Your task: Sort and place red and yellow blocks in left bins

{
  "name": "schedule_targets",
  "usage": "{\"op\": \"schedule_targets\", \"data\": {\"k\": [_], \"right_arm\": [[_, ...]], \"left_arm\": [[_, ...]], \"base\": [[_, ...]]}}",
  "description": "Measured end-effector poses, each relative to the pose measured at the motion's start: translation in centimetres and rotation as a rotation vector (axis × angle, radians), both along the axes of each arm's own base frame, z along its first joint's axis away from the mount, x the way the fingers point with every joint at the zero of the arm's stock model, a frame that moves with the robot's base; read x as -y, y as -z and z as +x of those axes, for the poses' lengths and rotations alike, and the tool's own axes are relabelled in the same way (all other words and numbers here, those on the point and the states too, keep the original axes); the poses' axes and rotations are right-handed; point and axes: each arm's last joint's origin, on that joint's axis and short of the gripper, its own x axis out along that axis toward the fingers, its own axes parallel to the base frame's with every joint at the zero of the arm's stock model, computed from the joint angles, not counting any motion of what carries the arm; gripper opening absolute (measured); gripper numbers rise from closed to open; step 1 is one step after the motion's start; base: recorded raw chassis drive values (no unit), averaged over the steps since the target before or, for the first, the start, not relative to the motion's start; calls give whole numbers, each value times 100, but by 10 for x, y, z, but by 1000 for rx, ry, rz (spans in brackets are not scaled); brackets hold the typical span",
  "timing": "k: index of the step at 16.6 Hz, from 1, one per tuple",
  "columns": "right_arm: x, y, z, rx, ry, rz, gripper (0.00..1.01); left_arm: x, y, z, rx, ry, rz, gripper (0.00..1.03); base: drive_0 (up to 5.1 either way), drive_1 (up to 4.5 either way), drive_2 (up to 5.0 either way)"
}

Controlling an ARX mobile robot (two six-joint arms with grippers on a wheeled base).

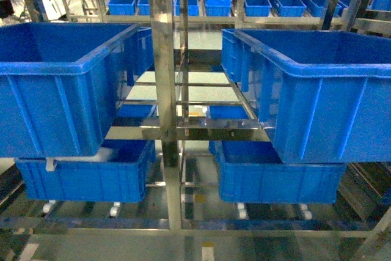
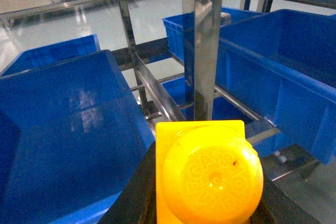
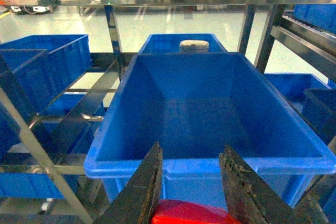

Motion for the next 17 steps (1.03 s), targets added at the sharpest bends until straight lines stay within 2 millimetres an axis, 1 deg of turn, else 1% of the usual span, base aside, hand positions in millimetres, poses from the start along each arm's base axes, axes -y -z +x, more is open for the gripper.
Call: {"op": "schedule_targets", "data": {"k": [3,6,11,12,13,15,16,17], "right_arm": [[0,0,0,0,0,0,28],[0,3,2,-19,1,0,28],[0,4,4,-20,3,5,28],[0,7,19,-43,1,17,28],[-4,12,41,-86,-3,30,28],[-15,33,77,-185,-13,14,28],[-16,39,96,-217,-7,6,28],[-13,42,110,-217,19,-7,28]], "left_arm": [[0,0,0,-2,0,0,27],[0,5,3,-24,-1,2,27],[0,4,2,-14,-1,1,27],[0,4,2,-16,-1,1,27],[0,3,2,-13,-1,1,27],[0,3,2,-13,-1,1,27],[0,3,2,-12,-1,1,27],[0,3,2,-12,-1,1,27]], "base": [[-3,421,-427],[0,0,0],[0,0,0],[0,0,0],[0,0,0],[0,0,0],[0,0,0],[0,0,0]]}}
